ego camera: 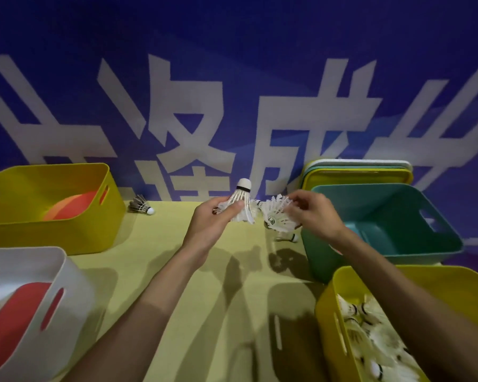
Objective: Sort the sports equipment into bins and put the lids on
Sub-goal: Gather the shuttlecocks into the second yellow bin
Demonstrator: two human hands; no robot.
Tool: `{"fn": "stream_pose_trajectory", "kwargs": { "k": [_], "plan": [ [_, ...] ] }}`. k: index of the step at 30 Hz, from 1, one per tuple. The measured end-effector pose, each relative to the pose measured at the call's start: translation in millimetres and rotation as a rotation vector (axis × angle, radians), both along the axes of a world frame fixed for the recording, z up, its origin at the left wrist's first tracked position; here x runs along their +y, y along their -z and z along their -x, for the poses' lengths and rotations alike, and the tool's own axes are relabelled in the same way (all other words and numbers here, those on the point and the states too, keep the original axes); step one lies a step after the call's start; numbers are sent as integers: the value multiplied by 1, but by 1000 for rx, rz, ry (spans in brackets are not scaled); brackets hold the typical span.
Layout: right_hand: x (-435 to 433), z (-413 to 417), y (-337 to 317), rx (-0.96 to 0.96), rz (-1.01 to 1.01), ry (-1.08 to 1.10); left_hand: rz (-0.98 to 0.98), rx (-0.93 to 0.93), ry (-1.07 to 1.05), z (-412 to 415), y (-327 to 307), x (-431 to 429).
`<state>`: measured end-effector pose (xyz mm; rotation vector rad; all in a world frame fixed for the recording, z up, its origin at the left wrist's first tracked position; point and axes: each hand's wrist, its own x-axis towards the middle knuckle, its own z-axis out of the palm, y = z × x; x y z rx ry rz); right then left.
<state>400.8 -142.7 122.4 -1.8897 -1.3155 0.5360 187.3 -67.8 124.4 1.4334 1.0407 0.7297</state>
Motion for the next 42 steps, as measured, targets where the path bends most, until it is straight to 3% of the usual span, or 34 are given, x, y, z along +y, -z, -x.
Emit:
{"fn": "stream_pose_trajectory", "kwargs": {
  "k": [7, 11, 16, 22, 31, 42],
  "plan": [
    [-100, -52, 12, 209, -71, 187, 45, 44, 271, -56, 7, -81],
    [-164, -82, 20, 191, -52, 335, 31, 101, 391, -95, 14, -122],
    [-227, -109, 28, 60, 112, 488, 46, 156, 582, -133, 30, -164],
    [-265, -124, 19, -132, 346, 499, 38, 294, 671, -164, 47, -191],
    [-242, -109, 12, -145, 365, 410, -22, 295, 712, -168, 42, -167],
    [-126, -70, 4, -127, 233, 309, -47, 142, 461, -130, 28, -73]
  ]
}}
